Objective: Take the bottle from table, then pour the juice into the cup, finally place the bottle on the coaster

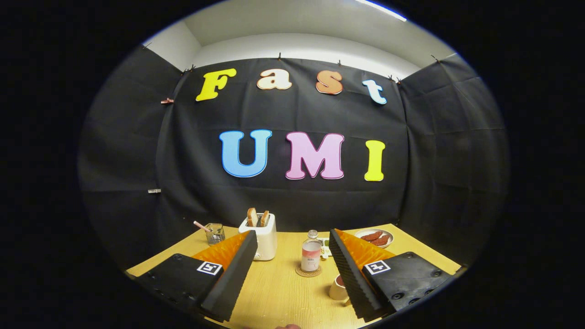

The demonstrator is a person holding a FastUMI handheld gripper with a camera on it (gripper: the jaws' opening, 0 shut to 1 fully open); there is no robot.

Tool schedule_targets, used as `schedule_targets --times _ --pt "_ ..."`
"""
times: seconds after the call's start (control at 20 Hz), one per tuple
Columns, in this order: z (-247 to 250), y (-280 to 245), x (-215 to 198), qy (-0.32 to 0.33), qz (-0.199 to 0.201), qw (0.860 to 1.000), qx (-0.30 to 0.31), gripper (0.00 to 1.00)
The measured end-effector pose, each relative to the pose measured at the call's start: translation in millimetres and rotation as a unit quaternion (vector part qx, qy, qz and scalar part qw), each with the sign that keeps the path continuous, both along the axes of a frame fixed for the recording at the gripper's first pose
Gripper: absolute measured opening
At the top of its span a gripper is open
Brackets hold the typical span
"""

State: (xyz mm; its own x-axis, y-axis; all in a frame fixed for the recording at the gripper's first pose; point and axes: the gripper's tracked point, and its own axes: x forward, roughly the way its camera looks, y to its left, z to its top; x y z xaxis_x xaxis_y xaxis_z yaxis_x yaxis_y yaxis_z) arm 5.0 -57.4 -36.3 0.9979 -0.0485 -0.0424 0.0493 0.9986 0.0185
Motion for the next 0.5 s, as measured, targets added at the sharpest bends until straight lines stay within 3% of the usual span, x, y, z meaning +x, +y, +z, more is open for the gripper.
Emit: schedule_targets --times 0.5 --pt "-1.8 3.7 8.6 0.006 0.016 1.0 0.008 0.97"
